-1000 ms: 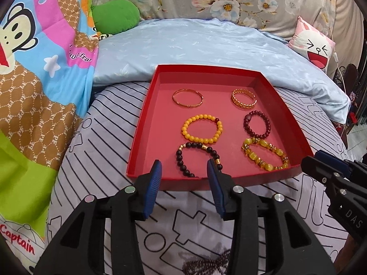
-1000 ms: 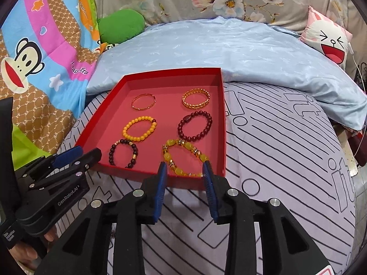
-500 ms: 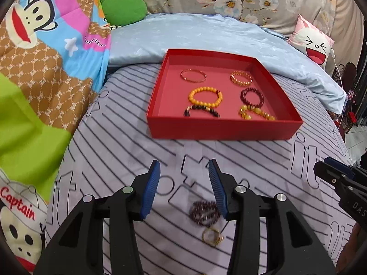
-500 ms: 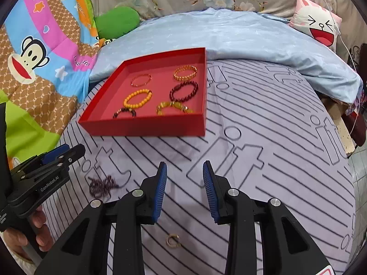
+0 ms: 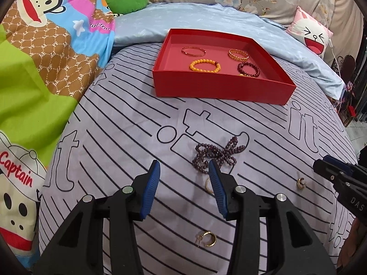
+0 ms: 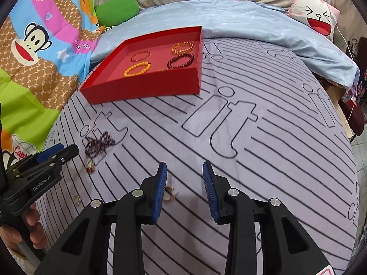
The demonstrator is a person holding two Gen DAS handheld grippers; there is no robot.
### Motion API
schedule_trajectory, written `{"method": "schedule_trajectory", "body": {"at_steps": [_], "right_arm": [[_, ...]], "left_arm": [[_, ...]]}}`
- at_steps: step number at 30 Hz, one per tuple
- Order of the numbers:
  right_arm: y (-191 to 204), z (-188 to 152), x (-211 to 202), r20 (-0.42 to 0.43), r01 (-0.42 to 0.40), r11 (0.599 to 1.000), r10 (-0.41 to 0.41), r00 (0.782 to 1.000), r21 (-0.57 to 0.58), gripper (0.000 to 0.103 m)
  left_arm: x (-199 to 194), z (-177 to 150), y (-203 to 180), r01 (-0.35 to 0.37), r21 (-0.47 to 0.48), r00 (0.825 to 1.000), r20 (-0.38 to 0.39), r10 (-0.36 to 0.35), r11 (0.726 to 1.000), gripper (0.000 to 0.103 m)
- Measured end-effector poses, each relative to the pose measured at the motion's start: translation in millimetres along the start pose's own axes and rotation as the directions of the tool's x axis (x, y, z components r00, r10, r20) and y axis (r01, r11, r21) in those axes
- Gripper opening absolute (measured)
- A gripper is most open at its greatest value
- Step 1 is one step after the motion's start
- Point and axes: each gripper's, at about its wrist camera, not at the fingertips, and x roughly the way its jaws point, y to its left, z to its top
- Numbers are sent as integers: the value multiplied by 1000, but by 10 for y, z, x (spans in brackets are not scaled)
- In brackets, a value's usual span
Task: Organize jewelry
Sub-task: 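Withdraw both tools from the tray toward the dark red bead necklace, then grasp the dark red bead necklace with the left tool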
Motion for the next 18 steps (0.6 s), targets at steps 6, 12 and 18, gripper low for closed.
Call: {"method": "schedule_trajectory", "body": {"at_steps": [6,12,18], "right_arm": [[19,-148,-14,-15,-1,1000,1,1000,-7,33],[27,-201,-26,-18,-9,1000,9,1000,-2,33],[47,-185,-55,-11,-19,1000,19,1000,-5,33]], "left_arm": [[-20,-127,9,12,-11,1000,-10,-12,1000,42],[-21,-179,7,30,-24,999,-21,-30,999,47],[26,-74,-37,28,-20,1000,-4,-28,999,48]]}}
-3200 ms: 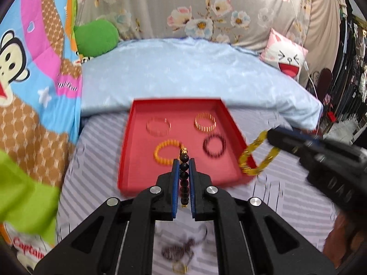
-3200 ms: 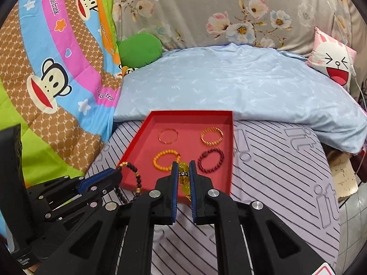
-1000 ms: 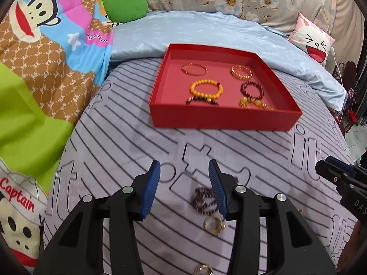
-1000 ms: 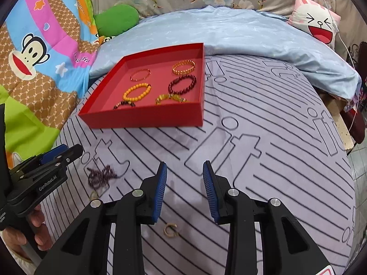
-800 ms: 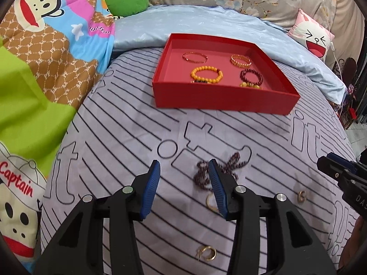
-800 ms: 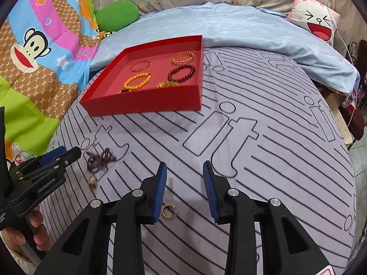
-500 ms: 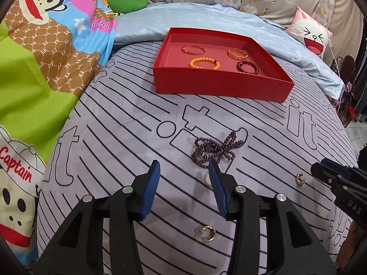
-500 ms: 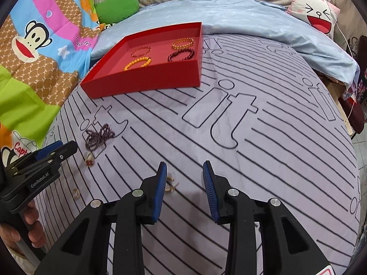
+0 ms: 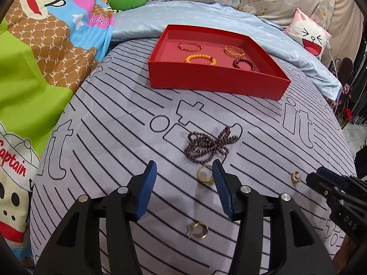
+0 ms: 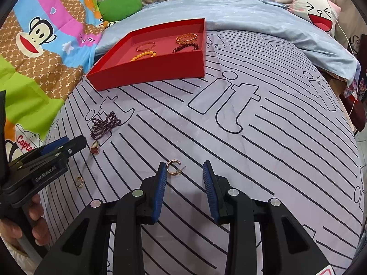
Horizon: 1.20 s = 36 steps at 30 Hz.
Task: Organize jewelry
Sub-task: 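Grasp the dark red bead necklace with the left tool, then lift the necklace with the left tool while the right tool grasps a gold ring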
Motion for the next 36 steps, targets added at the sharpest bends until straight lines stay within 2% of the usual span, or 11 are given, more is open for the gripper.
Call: {"method": "schedule_trajectory", "body": {"at_steps": [9,14,16,18,29,36], "right_arm": [[6,23,16,-3,-5,1000,5,1000,2,33],[-22,32,42,-8,-3,1000,3,1000,9,33],[-33,25,50,-11,0,1000,0,1000,11,33],[-51,10,49,-12,3,1000,-2,1000,13,33],[-25,-57,7,-9,-3,1000,4,1000,6,33],[-5,-96,-28,-7,-14,1000,14,1000,3,33]], "left_arm": [[209,163,-34,42,-16,999,-16,-42,999,46],[338,170,-106,86,-11,995,-48,-86,996,23],[349,148,-132,90,5,995,-52,-90,996,8],[327,133,-127,103,5,993,-51,-102,995,4],[1,-4,22,122,-17,992,-18,-123,992,3],[-300,1,92,146,-29,989,34,-145,989,3]]}}
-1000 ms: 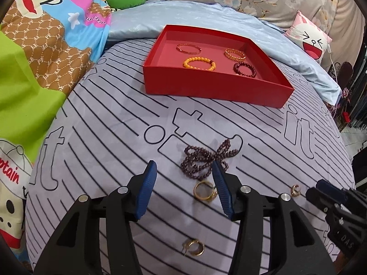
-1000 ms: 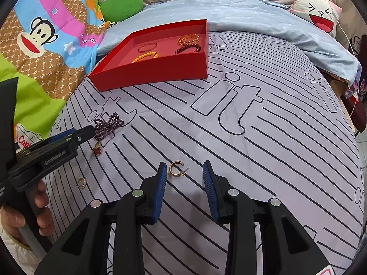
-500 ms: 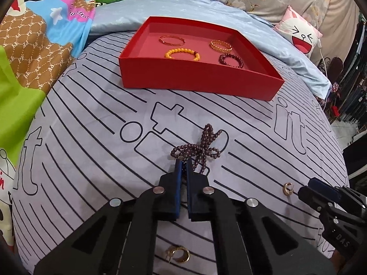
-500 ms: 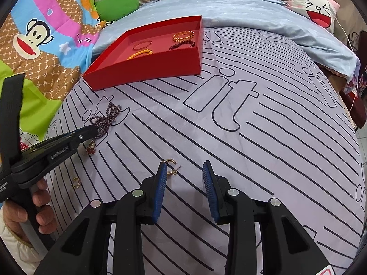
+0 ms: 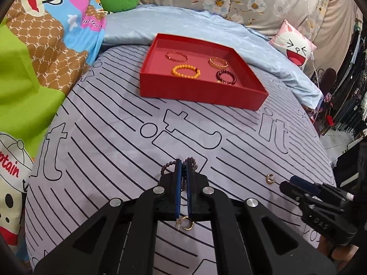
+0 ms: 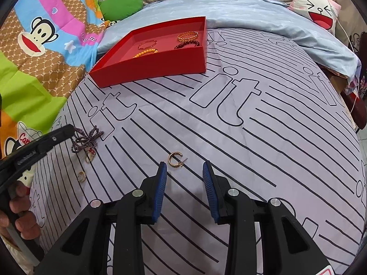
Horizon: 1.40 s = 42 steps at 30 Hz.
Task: Organize jewelry
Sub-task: 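Lift the necklace with the left tool while the right tool grasps a gold ring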
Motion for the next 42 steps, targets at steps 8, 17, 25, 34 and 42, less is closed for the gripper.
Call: {"method": "schedule_trajectory", "body": {"at_steps": [8,17,25,34,42], "right_arm": [[-24,-45,-19,-3,0,1000,0,1000,8,33],[-21,-75,-5,-9,-4,1000,4,1000,7,33],[57,-82,-4,-10,-9,1000,9,1000,-10,33],[100,-83,-2,-13,-10,1000,10,1000,-21,33],[120,-67,-27,-8,-13,1000,13,1000,-25,33]], "left_arm": [[-336,-89,-142,111,18,994,20,-112,994,3],[-154,-565,-182,84,60,990,-116,-77,995,3],[-22,-671,32,38,4,988,-151,-37,999,3],[-56,-696,-5,57,12,987,-154,-54,998,4],[-13,-678,-133,63,50,988,-142,-56,997,29]]}}
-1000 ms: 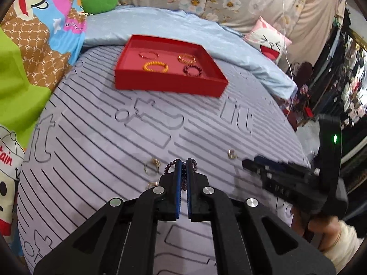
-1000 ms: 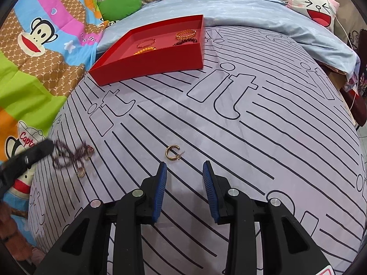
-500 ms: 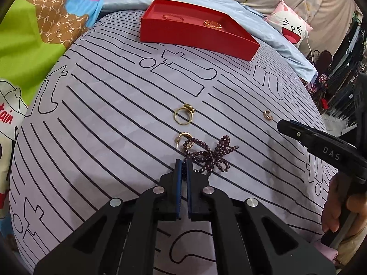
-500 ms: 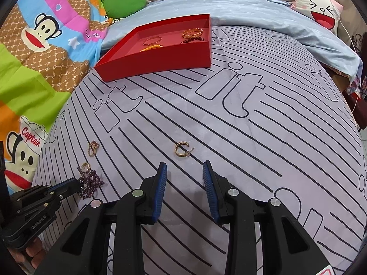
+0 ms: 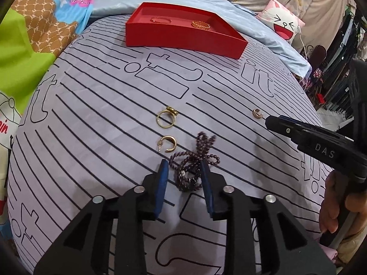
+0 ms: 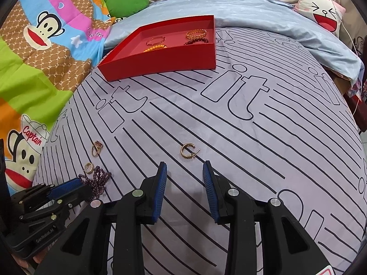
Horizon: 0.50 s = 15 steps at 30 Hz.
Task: Organize jewelry
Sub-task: 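Lift the necklace with the left tool while the right tool grasps a gold ring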
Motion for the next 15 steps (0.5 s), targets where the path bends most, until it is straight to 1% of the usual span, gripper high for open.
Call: {"method": "schedule_trajectory", "body": {"at_steps": [3,5,6,7,10,15], "right_arm": [[9,3,5,-2,-2,1000,2,1000,-2,33],[23,4,4,-3,-3,1000,3,1000,-6,33],[30,1,-1,-3,-4,1000,4,1000,-8,33],[39,2,1,-3,-5,1000,5,1000,-11,33],[79,19,-1,-2,-10,1000,10,1000,-19,33],[208,54,26,-7,-32,998,31,999,-45,33]], "left_arm": [[52,14,-15,1,6,1000,4,-1,1000,28],[63,21,-27,13,14,1000,-1,-13,1000,20],[65,21,-25,24,13,1000,-5,-24,1000,11],[68,15,-24,34,11,999,-10,-34,999,9],[23,3,-17,42,8,999,0,-42,999,7],[-136,-4,49,31,-9,999,29,-30,999,7]]}}
